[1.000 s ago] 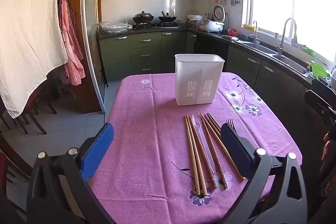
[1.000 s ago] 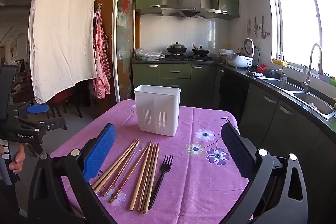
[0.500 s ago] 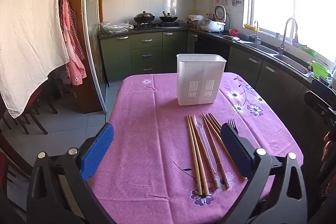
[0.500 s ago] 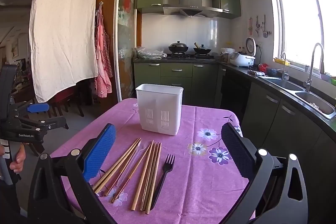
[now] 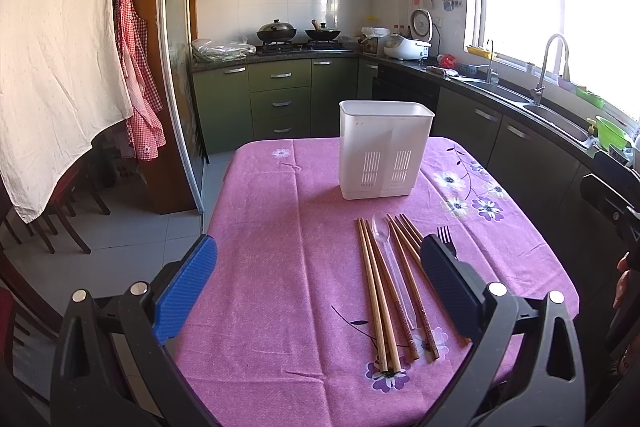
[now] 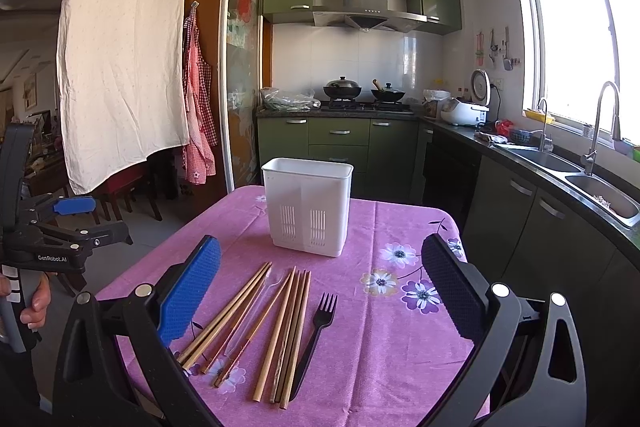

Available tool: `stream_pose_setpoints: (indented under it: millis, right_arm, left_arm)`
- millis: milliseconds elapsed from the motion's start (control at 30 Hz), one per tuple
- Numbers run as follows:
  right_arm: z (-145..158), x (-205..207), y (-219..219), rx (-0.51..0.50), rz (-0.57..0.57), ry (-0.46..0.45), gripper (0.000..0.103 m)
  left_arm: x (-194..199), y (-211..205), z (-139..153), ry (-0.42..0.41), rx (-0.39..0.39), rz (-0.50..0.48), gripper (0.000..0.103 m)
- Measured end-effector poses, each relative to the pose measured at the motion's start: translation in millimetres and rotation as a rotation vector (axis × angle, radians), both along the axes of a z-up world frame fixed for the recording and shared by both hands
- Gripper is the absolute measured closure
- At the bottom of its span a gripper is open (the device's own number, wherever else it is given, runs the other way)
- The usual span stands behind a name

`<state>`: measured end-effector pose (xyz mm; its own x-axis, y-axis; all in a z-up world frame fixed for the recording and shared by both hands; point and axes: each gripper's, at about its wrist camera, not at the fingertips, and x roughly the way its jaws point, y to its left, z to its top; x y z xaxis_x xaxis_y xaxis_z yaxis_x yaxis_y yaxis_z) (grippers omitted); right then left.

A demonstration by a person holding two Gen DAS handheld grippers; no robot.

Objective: Organize utensils

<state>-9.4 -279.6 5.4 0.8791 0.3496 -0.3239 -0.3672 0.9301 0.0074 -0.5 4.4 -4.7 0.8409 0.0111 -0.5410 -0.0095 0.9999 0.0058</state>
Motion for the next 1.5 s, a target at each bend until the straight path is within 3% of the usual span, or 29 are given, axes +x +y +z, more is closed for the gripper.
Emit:
stream_pose_setpoints:
  millis: [1500]
  right_arm:
    - [-7.7,6.4,2.7,-0.002,0.004,0.017,0.004]
  left_arm:
    - [3.2,2.8,-9.2,0.012,0.002,0.003,0.006]
